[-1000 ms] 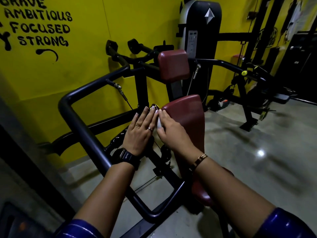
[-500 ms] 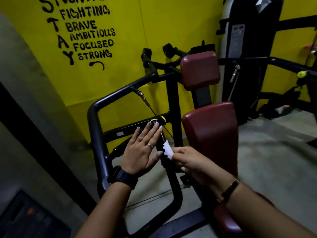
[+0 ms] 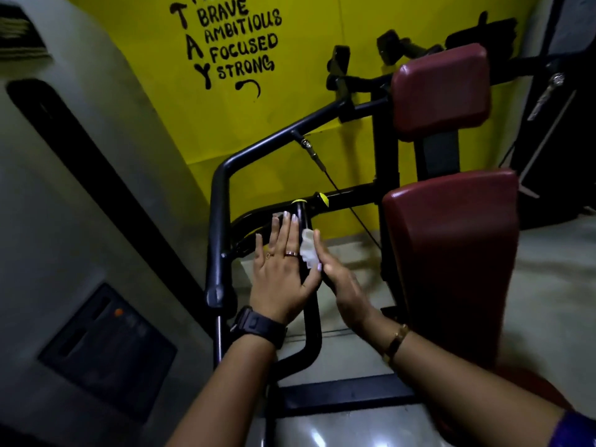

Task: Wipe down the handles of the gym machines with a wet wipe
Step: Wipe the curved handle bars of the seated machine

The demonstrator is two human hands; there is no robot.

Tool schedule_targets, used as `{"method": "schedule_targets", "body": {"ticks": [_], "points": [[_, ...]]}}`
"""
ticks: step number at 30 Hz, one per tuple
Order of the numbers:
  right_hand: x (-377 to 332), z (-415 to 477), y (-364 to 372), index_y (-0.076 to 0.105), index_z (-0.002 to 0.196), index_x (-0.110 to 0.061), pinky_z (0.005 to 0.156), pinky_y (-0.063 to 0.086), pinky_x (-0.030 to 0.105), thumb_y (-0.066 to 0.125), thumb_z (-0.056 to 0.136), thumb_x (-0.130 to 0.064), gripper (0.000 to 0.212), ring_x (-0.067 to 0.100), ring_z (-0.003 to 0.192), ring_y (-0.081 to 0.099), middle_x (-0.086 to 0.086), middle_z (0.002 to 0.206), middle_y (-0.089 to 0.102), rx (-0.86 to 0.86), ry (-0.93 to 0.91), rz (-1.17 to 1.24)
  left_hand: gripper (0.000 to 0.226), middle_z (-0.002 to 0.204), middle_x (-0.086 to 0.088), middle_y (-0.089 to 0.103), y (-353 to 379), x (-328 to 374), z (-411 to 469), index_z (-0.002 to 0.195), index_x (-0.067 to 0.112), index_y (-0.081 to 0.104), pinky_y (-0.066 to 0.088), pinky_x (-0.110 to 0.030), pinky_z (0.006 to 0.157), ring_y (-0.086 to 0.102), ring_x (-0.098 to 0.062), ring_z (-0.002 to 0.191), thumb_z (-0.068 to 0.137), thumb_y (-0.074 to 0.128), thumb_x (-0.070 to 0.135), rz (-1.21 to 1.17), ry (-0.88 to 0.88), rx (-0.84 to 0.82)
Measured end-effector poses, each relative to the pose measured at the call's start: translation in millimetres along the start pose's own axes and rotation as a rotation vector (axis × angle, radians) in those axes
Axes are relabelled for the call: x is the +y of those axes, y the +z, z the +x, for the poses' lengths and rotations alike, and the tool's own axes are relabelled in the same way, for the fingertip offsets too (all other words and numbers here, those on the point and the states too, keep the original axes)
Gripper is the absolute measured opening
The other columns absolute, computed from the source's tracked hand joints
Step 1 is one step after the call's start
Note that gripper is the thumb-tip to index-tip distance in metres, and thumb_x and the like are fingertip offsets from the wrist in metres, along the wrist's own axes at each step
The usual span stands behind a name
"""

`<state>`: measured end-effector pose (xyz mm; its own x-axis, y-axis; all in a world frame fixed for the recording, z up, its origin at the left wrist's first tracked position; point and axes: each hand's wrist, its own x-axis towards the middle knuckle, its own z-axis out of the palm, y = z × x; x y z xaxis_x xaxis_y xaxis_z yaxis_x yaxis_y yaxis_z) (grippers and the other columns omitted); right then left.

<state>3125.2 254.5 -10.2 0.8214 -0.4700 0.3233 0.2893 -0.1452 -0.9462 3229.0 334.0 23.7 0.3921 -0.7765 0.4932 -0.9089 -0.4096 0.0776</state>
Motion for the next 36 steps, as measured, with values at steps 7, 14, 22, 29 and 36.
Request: {"method": "schedule_targets", "body": {"ticks": [7,14,22,29,36], "points": [[-9.8,4.8,10.0,0.048,0.135,-0.019,0.113,0.027,0.021,0.030,0.091,-0.035,0.049,0.004,0.142,0.027,-0.006,0.152,0.030,0.107,-0.111,0.094,0.097,0.162,0.000,-0.003,1.1,-0.6,0.4,0.155,0.011,0.014,-0.015,-0.038,0.119,-0.009,-0.013,0.150,0.079,0.038,0.066,-0.017,0.037,-0.025],[-18.6,47.6,-1.3,0.033,0.145,-0.022,0.115,0.024,0.019,0.043,0.098,-0.024,0.048,0.002,0.141,0.027,-0.011,0.151,0.029,0.121,-0.028,0.047,0.097,0.163,-0.001,0.003,4.8,-0.6,-0.8,0.154,0.013,0.003,-0.011,-0.039,0.121,-0.005,-0.012,0.150,0.076,0.044,0.053,-0.125,0.023,-0.001],[-20.2,26.2,7.7,0.056,0.125,-0.026,0.103,0.042,0.020,0.048,0.091,0.011,0.051,0.001,0.126,0.050,-0.008,0.133,0.054,0.312,-0.019,0.154,0.093,0.163,-0.008,0.012,3.9,0.1,0.0,0.155,0.010,0.010,-0.009,-0.045,0.119,0.001,-0.019,0.150,0.080,0.037,0.058,0.010,0.023,0.015],[-34.5,54.1,-9.9,0.063,0.100,-0.009,0.059,0.043,0.025,0.052,0.090,-0.005,0.015,0.012,0.066,0.056,0.006,0.074,0.058,0.234,0.255,0.244,0.091,0.163,-0.007,-0.002,-14.1,16.8,19.2,0.156,0.010,0.003,-0.028,-0.050,0.109,-0.018,-0.016,0.146,0.081,0.018,0.059,0.273,-0.028,-0.043],[-21.9,53.2,-35.5,0.057,0.088,-0.007,0.056,0.053,0.020,0.040,0.091,0.008,0.023,0.015,0.063,0.065,0.010,0.074,0.064,0.433,0.409,0.479,0.085,0.162,-0.009,-0.016,-17.1,40.4,30.1,0.154,0.008,-0.012,-0.032,-0.051,0.103,-0.022,-0.020,0.147,0.091,0.031,0.047,0.279,-0.213,-0.099]]}}
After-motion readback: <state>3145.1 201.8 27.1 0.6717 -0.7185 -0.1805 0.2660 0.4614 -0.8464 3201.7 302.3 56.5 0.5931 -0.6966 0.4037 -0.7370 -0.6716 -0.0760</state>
